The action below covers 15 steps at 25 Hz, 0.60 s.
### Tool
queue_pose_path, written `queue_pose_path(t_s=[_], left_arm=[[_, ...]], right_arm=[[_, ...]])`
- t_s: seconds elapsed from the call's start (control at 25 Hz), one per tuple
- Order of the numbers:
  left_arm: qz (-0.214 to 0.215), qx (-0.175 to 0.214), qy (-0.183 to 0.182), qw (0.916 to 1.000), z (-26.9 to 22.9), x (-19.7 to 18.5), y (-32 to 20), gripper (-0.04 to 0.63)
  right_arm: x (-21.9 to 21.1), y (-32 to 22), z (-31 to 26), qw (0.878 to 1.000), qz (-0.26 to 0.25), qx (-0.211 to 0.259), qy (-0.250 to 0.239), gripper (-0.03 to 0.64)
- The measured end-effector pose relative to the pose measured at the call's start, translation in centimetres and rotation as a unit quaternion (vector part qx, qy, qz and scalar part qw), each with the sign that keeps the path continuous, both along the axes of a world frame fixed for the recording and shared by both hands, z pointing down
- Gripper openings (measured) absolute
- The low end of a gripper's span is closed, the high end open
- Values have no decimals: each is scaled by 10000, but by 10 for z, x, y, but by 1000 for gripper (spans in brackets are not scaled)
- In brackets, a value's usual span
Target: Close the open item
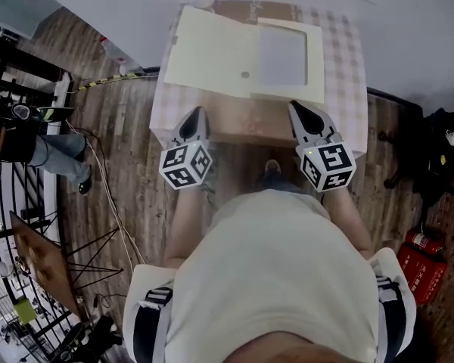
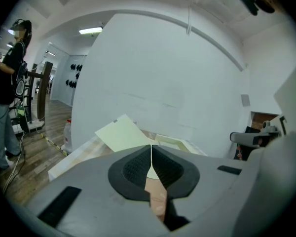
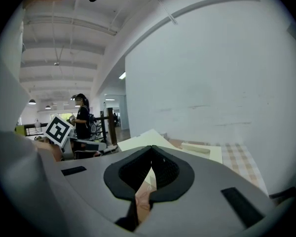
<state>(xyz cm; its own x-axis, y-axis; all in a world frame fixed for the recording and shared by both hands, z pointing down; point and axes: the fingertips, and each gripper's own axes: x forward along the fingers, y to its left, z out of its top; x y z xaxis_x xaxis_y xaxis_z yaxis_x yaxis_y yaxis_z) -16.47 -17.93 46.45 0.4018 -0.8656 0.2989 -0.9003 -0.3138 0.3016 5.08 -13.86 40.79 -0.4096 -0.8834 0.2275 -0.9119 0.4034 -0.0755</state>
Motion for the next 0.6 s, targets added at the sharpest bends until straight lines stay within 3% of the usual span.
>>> queue_pose_path(t_s=[0.6], left_arm=[[-1210,-120,260,9922,20,-27,-77,8]], right_arm=[[33,-81,3,9985,-554,-20,7,0]])
